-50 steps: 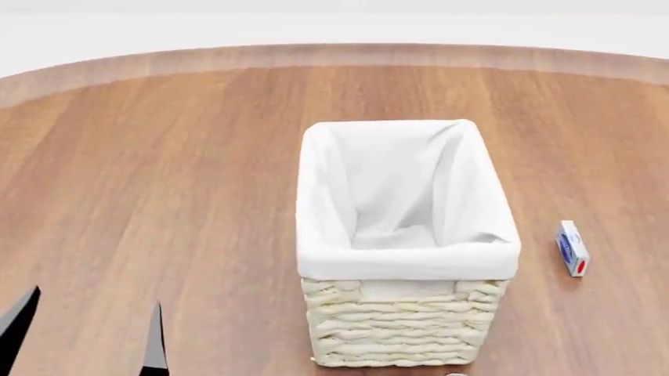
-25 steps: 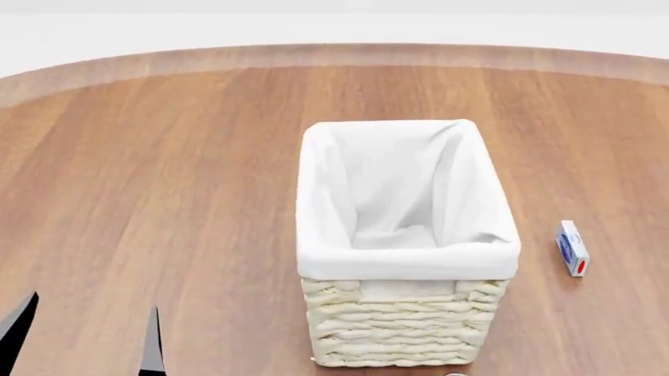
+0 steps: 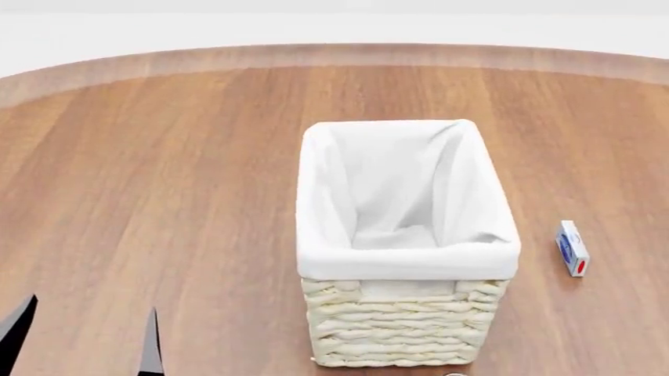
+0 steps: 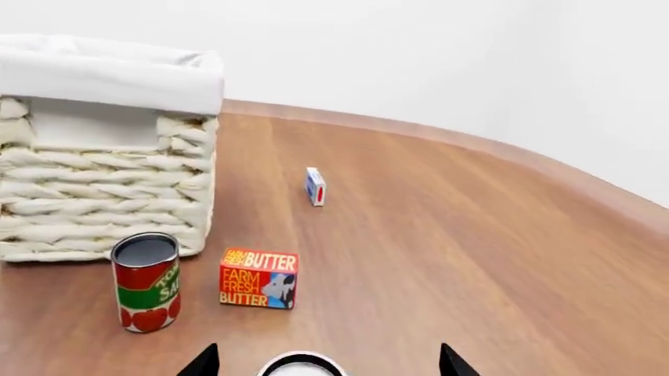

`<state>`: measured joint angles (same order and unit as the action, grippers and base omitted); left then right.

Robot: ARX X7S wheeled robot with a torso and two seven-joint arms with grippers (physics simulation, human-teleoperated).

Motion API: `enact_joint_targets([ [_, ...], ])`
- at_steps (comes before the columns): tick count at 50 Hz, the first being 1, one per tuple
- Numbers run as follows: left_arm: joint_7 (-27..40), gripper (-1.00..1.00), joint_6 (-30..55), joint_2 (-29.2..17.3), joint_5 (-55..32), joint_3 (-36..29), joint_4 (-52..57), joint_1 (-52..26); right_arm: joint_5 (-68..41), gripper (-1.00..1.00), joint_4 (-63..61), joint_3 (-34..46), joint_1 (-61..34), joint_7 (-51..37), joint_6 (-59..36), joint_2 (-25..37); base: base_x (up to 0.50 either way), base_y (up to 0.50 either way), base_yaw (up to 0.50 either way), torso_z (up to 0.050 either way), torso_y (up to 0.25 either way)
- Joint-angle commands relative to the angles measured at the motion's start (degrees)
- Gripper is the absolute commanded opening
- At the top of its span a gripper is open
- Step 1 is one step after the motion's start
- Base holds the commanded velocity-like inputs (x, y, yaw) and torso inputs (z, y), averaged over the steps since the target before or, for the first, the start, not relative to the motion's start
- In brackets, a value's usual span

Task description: Pick up the alphabet soup and put it in the basket.

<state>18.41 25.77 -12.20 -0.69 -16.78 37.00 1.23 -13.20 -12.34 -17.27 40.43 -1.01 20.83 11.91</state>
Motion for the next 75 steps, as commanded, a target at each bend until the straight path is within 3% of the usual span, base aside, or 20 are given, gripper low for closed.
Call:
enact_joint_targets([
  [1,0.34,1.00,-0.04,-0.20,-0.31,-0.42,-0.44,-0.35,1.47,1.00,9.04,0.62,-2.96,0.02,5.00,-2.52,0.00,0.00,0.00,0.000,0.000],
  [27,1.04,1.00,-0.71,-0.83,-1.16,-0.89,-0.87,-0.55,3.16,1.00,11.01,2.54,-9.27,-2.17,5.71,-2.88,0.00,0.00,0.00,0.000,0.000],
  [75,2.49,1.00,-0.97,-1.86,-2.14,-1.97,-0.85,-0.82,7.49,1.00,34.58,5.39,-20.69,-4.53,16.31,-3.15,0.00,0.00,0.00,0.000,0.000],
])
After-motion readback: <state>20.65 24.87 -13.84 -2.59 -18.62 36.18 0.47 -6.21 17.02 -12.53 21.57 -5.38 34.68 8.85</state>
